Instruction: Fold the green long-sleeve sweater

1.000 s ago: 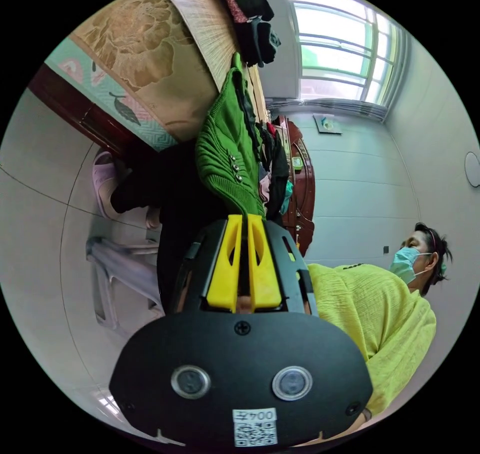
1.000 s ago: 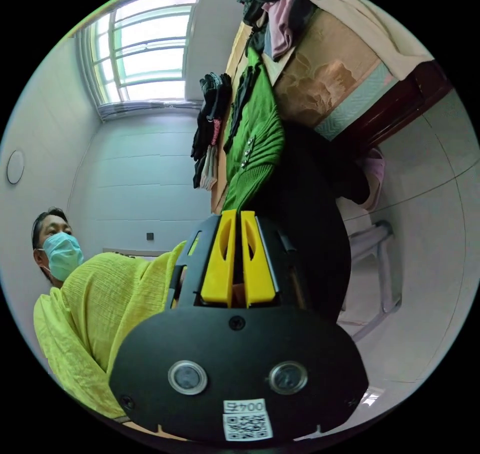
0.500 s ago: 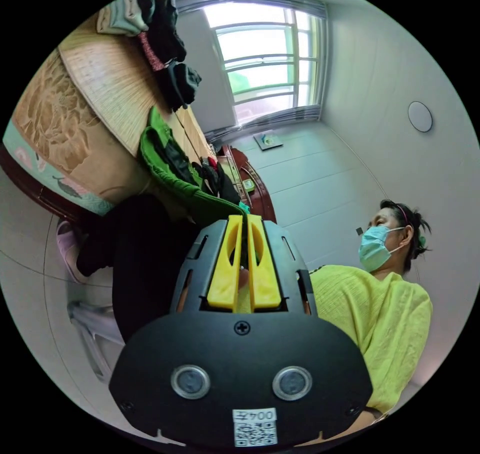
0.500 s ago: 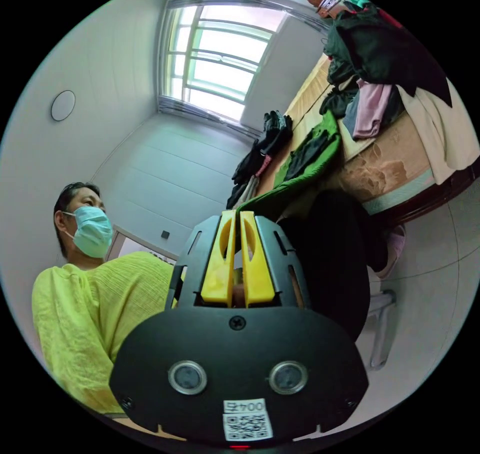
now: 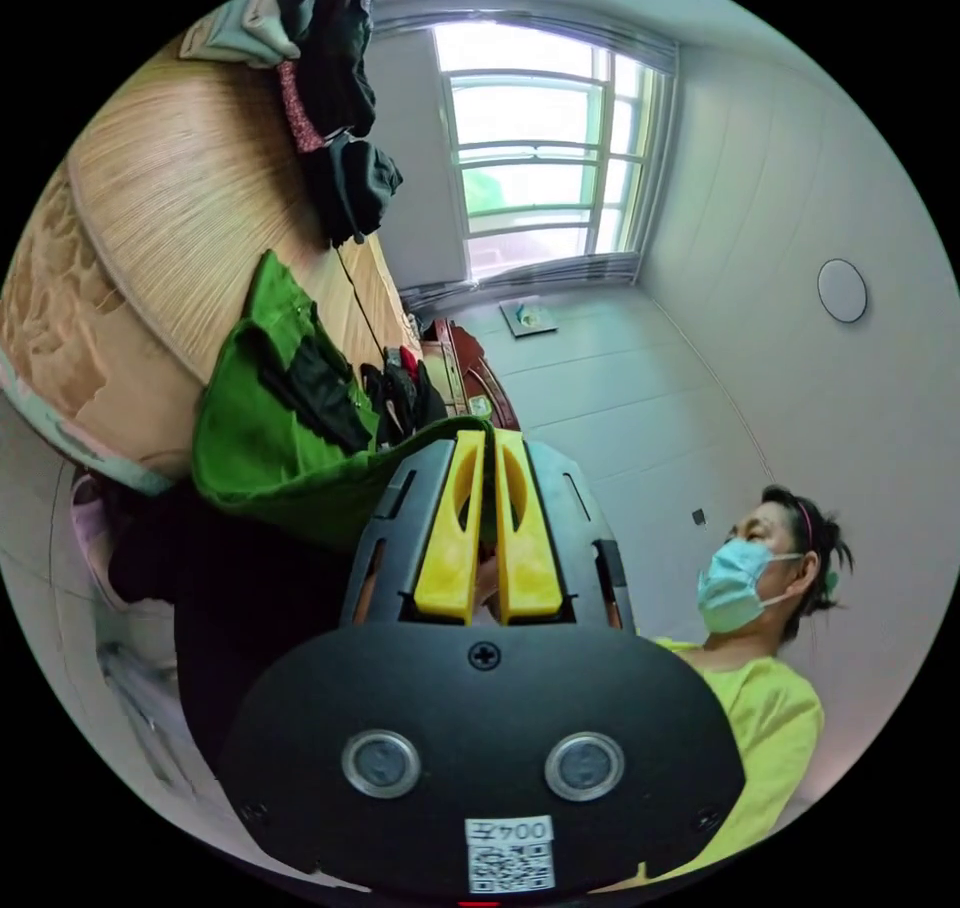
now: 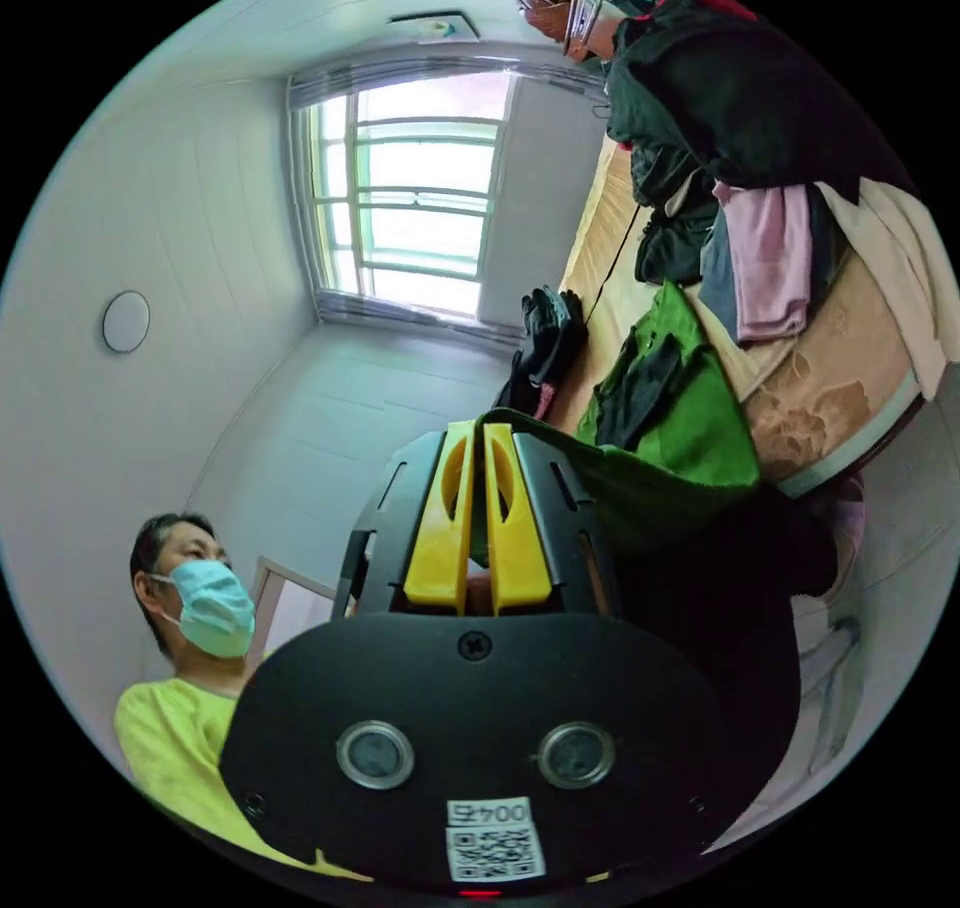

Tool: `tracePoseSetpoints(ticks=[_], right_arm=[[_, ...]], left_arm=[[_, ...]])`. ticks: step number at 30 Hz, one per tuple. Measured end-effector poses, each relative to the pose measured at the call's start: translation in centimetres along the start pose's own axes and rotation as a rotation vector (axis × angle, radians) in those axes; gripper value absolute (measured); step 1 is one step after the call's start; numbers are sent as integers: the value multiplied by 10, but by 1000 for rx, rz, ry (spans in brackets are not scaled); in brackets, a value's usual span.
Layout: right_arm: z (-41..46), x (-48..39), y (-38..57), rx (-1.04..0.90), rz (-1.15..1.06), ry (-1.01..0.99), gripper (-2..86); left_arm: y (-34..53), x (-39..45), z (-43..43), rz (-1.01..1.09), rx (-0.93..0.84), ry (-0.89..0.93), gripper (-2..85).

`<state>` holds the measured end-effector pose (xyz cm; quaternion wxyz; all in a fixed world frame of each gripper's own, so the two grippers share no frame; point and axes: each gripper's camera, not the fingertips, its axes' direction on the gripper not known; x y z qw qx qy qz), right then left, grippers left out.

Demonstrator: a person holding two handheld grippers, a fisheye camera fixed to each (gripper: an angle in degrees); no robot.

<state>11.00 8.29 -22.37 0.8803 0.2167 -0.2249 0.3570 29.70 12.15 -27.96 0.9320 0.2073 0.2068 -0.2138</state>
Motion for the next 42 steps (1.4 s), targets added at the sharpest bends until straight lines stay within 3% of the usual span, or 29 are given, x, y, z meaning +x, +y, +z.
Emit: tracePoseSetpoints(ticks=[6, 13, 17, 20, 23, 25, 30, 35, 42], right_arm=[[108, 41, -133, -21, 31, 100, 10], [238, 181, -253, -70, 186, 295, 31], [270, 274, -267, 61, 287, 266, 62], [269, 287, -257, 155, 236, 221, 66], [262, 264, -235, 113, 118, 201, 60], [259, 239, -210, 18, 24, 265, 64], [226, 185, -76, -260, -283, 658, 98], [178, 201, 16, -287, -229, 714, 104], [173, 241, 60, -254, -102, 676, 112]], left_arm=[[-137, 15, 113, -30, 3, -163, 20], [-273, -75, 246, -213, 5, -365, 32], [-297, -142, 281, -310, 131, -250, 57], [-303, -146, 281, -272, 260, -261, 64], [-301, -131, 277, -202, 280, -264, 56], [-291, -115, 276, -137, 215, -294, 49], [-211, -74, 246, 76, 16, -471, 58], [-103, -89, 206, 97, -122, -642, 70], [-78, -140, 211, 56, -24, -577, 79]])
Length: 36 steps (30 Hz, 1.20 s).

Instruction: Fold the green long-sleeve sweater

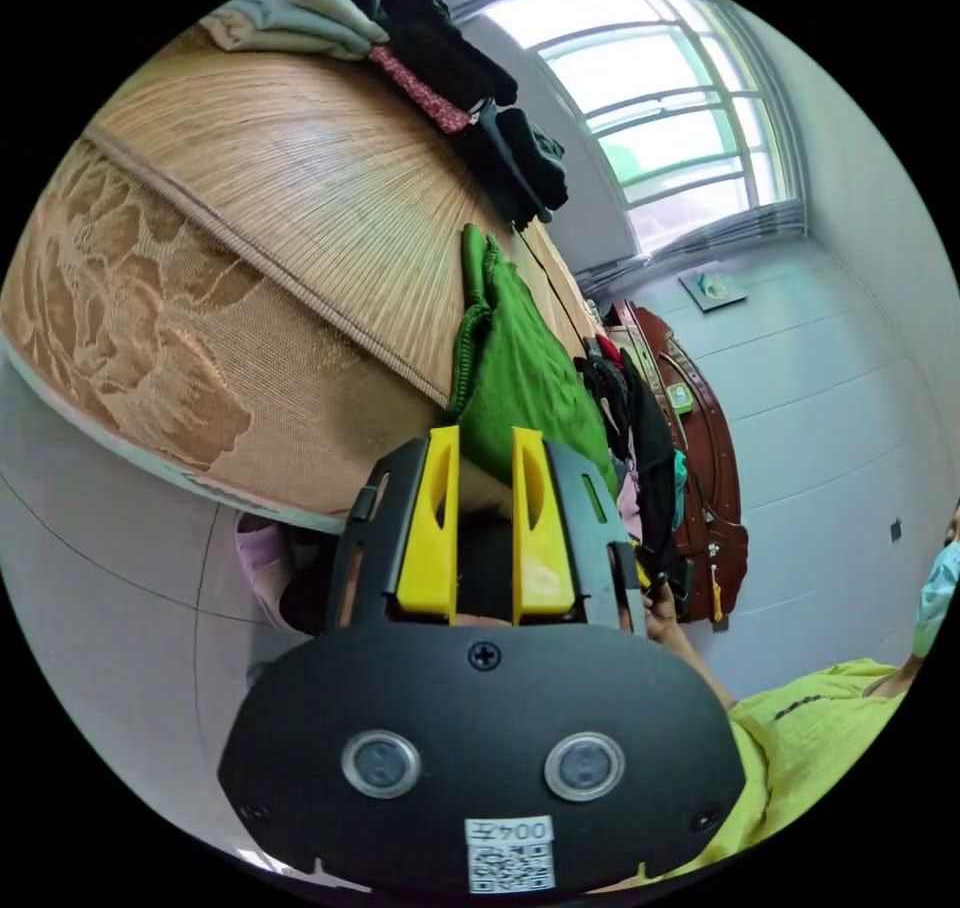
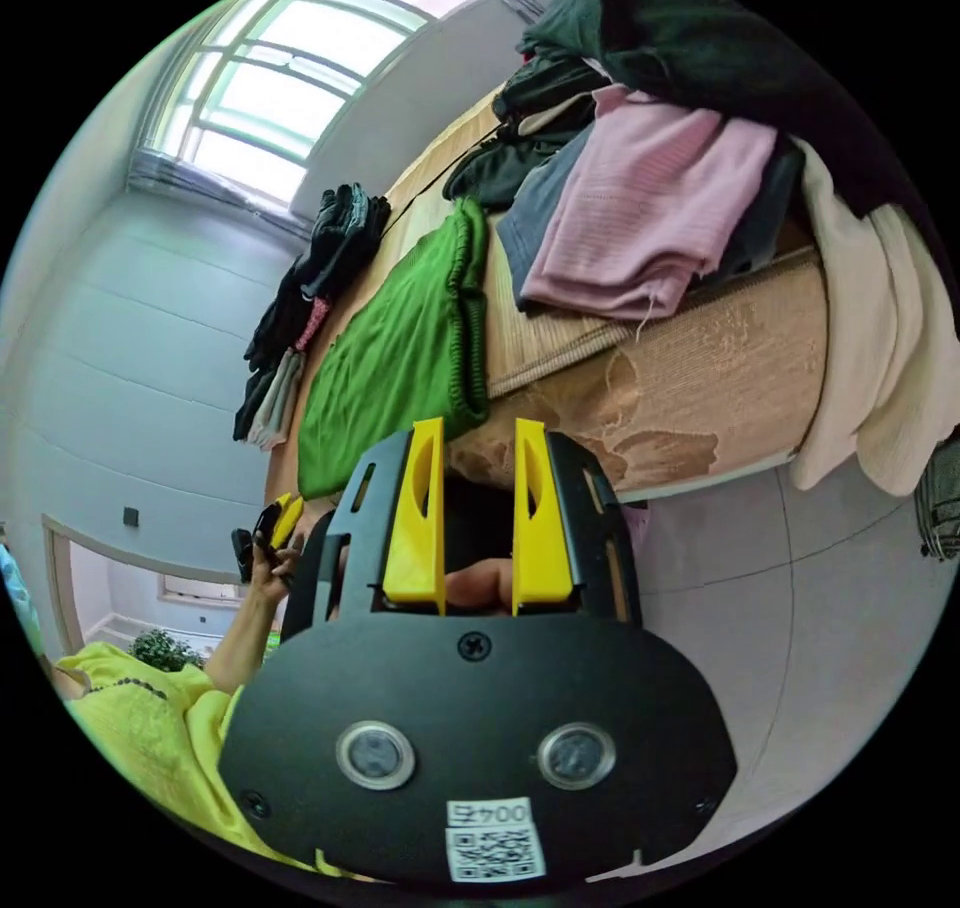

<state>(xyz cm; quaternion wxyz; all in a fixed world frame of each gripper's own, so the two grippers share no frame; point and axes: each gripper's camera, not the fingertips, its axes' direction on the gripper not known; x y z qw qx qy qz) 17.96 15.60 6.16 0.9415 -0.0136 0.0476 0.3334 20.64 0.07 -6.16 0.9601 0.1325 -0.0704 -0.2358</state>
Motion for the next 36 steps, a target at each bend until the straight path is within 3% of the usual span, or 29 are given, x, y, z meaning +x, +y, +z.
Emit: tracePoseSetpoints(ticks=[12, 18, 24, 28, 32, 36], right_arm=[[30, 7, 13, 85, 172, -235, 113], [28, -35, 15, 72, 112, 88, 41], [34, -37, 26, 48, 111, 35, 53], [11, -72, 45, 188, 52, 247, 46], [39, -154, 37, 255, -246, 402, 47], [107, -223, 14, 198, -520, 593, 47]], left_arm=[[-23, -52, 64, -128, 83, 123, 53], [-37, -52, 86, -50, 128, -54, 7], [-45, -106, 95, -115, 106, -201, 2], [-50, -62, 118, 179, 183, -313, 2], [-69, -13, 215, 525, 128, -392, 1], [-92, -20, 302, 619, 97, -440, 1]])
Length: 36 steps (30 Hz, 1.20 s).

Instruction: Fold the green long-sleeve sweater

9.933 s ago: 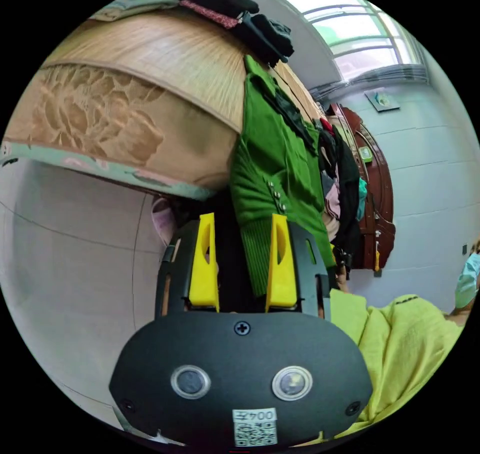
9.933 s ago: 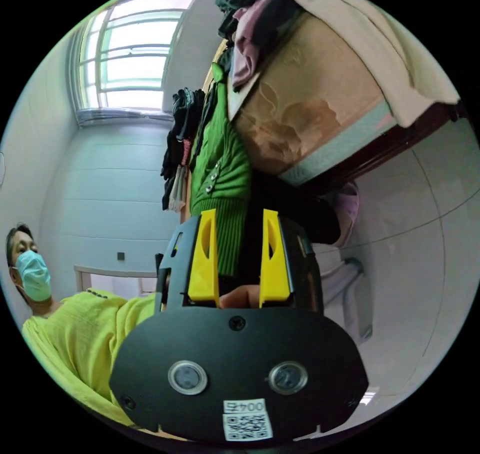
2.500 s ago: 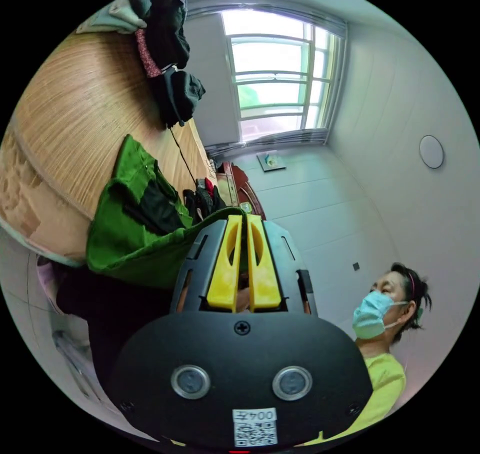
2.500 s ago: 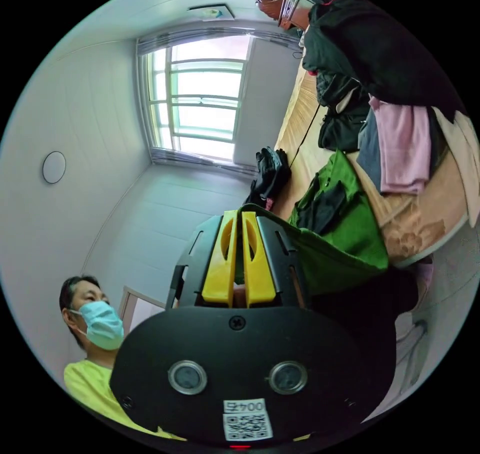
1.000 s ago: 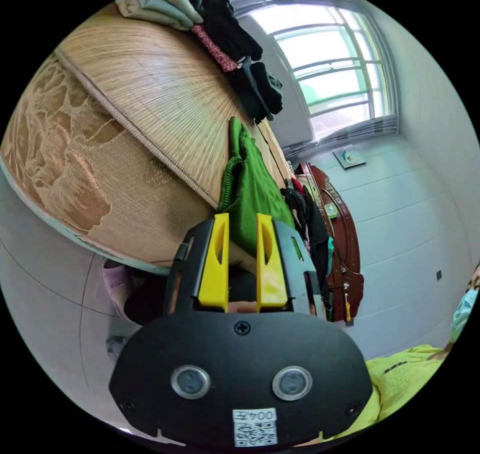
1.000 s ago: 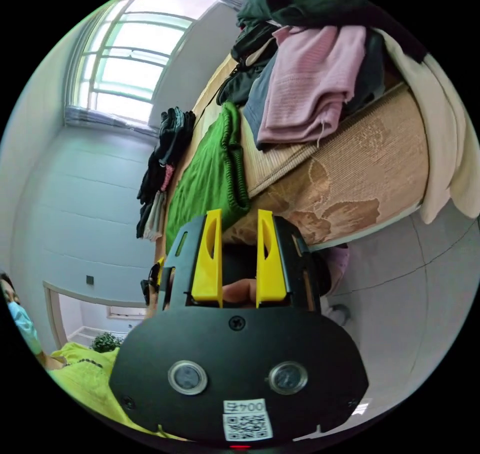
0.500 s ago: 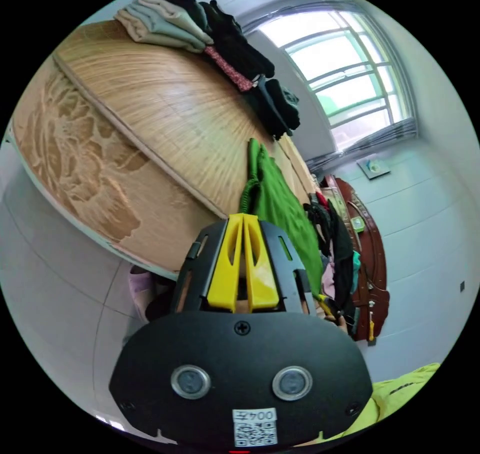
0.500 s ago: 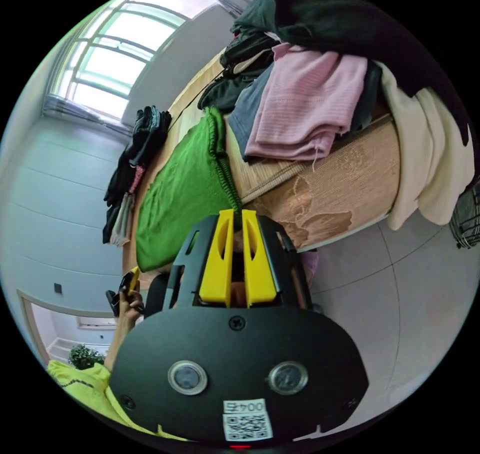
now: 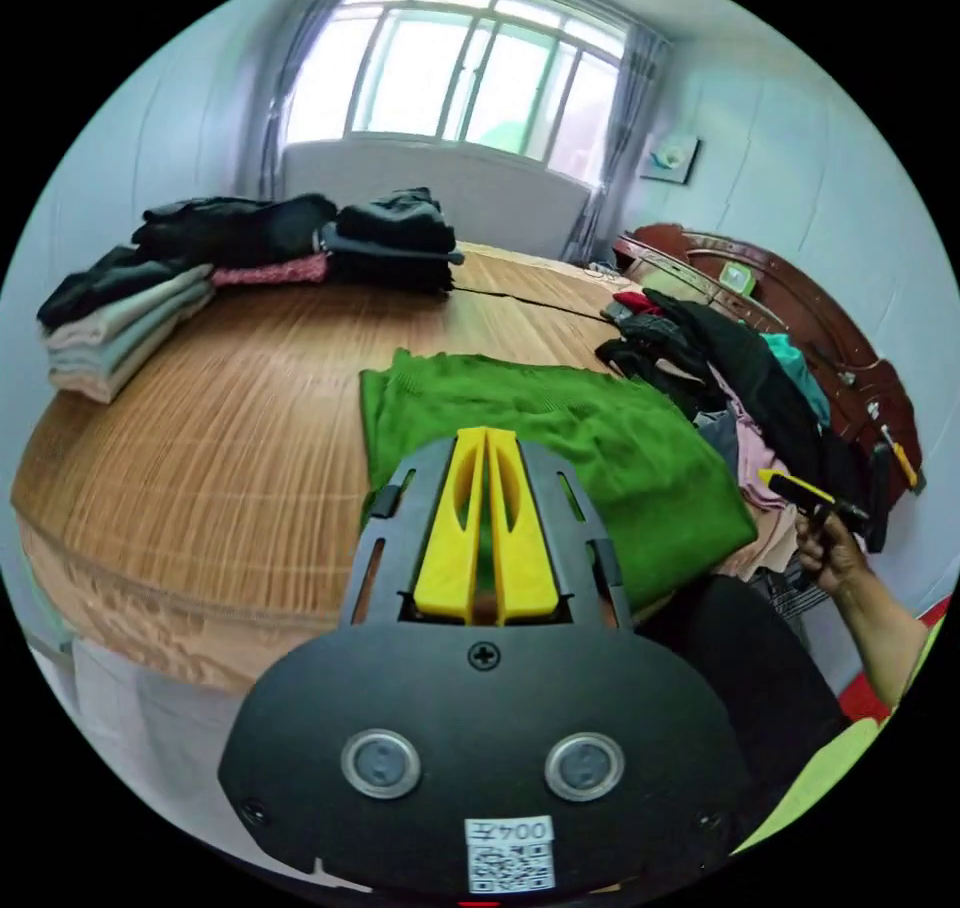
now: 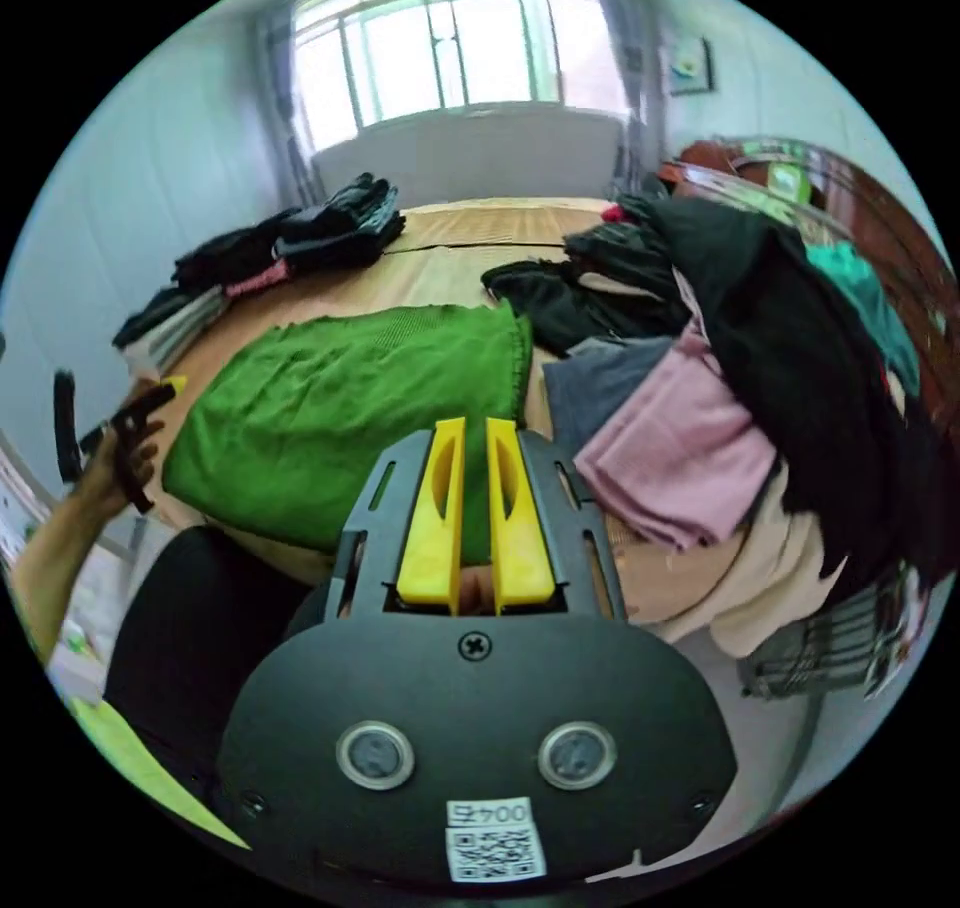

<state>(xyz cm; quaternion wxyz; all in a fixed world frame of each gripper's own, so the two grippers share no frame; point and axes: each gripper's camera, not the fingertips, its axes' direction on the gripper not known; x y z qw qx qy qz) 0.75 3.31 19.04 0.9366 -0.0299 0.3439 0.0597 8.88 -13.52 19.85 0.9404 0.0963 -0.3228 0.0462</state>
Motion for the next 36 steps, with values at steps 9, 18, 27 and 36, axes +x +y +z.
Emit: tracePoseSetpoints(ticks=[9, 18, 27, 36], right_arm=[[73, 11, 3, -148, -32, -61, 61], [38, 91, 30, -99, 168, -103, 67], [19, 228, 138, -83, 676, -553, 101], [60, 270, 150, -188, 773, -732, 49]], left_arm=[[37, -68, 138, -63, -201, -29, 0], [35, -112, 234, 25, -332, -139, 2], [98, -99, 237, 174, -136, 160, 16], [212, 55, 284, 760, -183, 262, 90]])
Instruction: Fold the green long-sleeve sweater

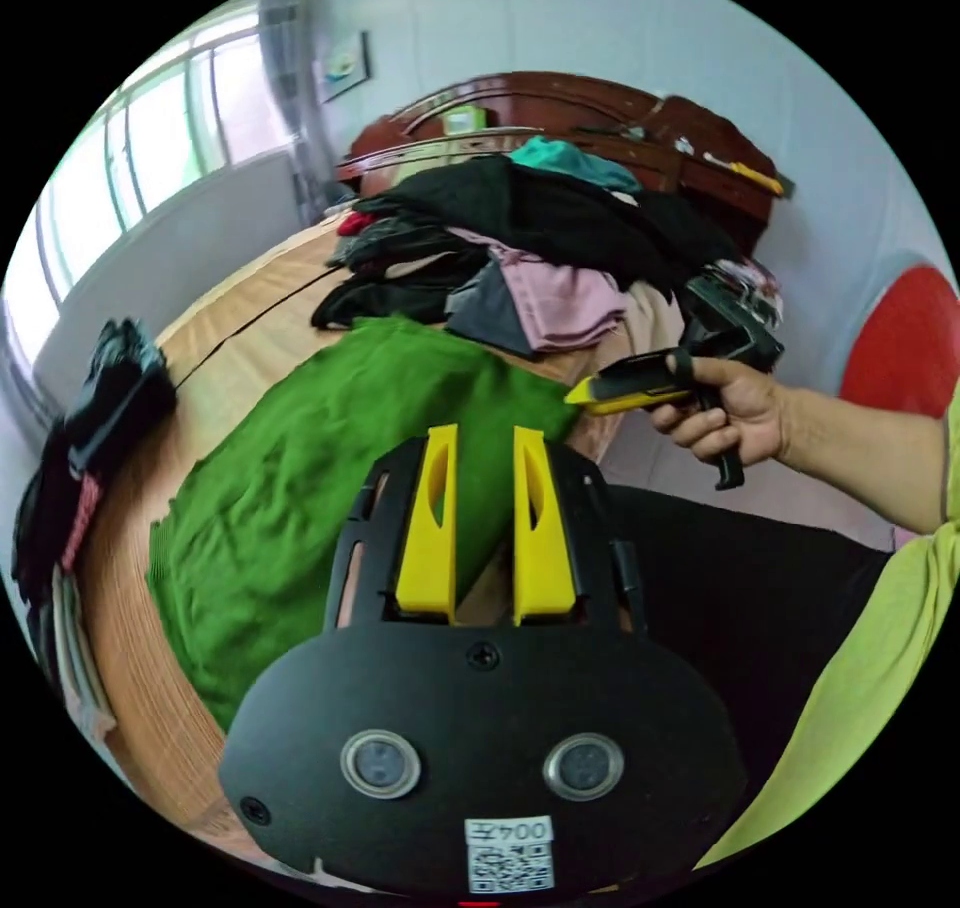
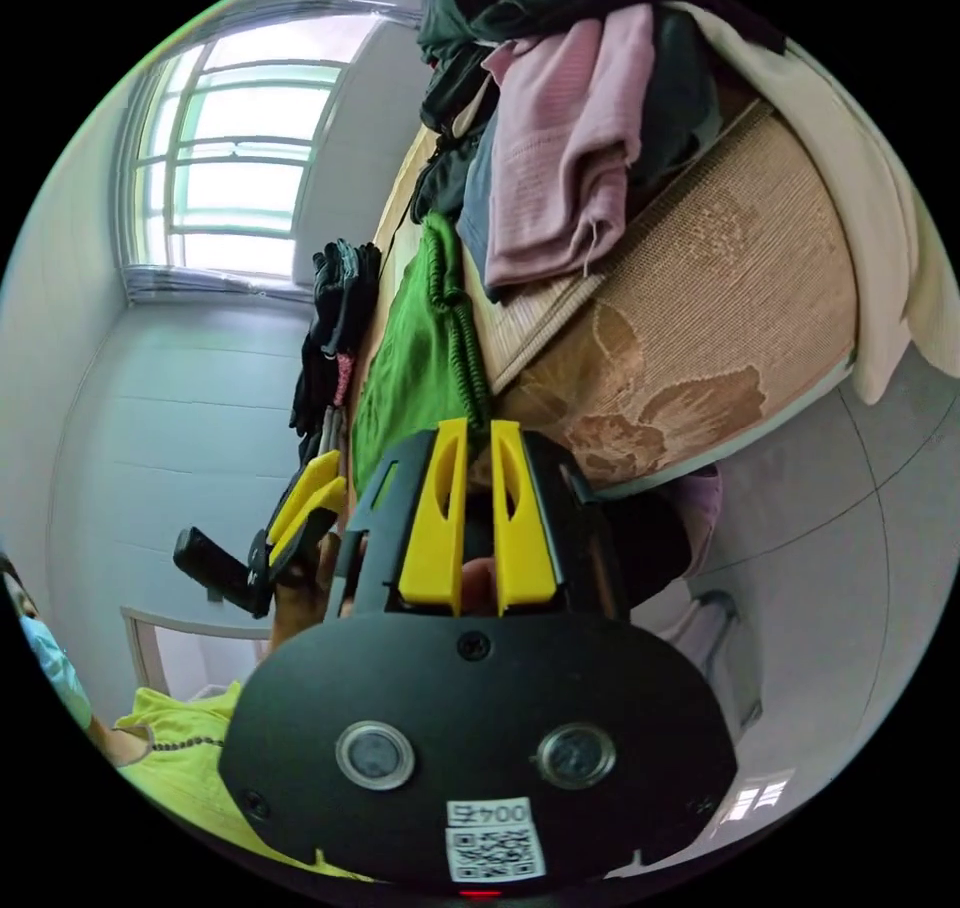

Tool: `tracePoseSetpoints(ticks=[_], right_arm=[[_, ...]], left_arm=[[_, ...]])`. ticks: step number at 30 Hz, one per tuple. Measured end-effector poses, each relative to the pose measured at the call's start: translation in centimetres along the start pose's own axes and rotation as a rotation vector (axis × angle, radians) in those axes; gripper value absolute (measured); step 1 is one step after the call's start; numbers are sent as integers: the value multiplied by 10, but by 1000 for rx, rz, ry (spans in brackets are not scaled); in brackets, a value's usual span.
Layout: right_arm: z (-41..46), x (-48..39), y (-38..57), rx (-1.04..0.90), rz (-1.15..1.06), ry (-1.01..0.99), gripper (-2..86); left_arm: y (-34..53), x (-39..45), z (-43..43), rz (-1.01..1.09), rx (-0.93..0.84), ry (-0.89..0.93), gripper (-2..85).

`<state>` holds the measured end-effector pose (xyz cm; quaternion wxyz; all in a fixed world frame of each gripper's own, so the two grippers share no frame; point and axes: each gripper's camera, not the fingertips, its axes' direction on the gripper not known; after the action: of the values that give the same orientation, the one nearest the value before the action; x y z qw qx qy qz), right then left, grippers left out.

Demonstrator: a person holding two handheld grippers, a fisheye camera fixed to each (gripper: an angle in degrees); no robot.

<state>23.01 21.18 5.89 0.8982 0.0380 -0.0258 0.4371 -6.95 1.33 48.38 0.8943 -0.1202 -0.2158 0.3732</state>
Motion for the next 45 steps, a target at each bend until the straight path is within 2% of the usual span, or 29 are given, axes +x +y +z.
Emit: tracePoseSetpoints(ticks=[6, 9, 12, 14, 16, 20, 25, 28, 34, 39, 45], right_arm=[[-30, -27, -18, -13, -98, -32, 41], [-34, -46, -31, -63, -169, -22, 40], [-36, -57, -42, -102, -226, -30, 41], [-37, -58, -48, -108, -252, -35, 44], [-42, -50, -58, -81, -255, -33, 51], [-47, 7, -103, -12, -73, -198, 130], [-4, 49, -158, -93, 95, -308, 171], [27, 34, -189, -151, 63, -294, 174], [86, -6, -243, -195, -20, -137, 172], [133, -25, -274, -261, -110, 3, 95], [165, -72, -278, -286, -211, 100, 51]], left_arm=[[17, 61, 60, 189, -44, -118, 120], [26, 84, 88, 271, -71, -269, 121], [33, 98, 117, 341, -117, -393, 103], [39, 96, 131, 320, -107, -458, 59], [41, 88, 130, 267, -96, -429, 37], [49, 66, 112, 119, -44, -376, 20], [59, 54, 92, 46, 6, -343, 16], [62, 52, 84, 29, 15, -330, 15], [60, 55, 66, -4, 29, -313, 15], [50, 54, 44, -43, 36, -285, 14], [36, 43, -5, -143, 70, -252, 14]])
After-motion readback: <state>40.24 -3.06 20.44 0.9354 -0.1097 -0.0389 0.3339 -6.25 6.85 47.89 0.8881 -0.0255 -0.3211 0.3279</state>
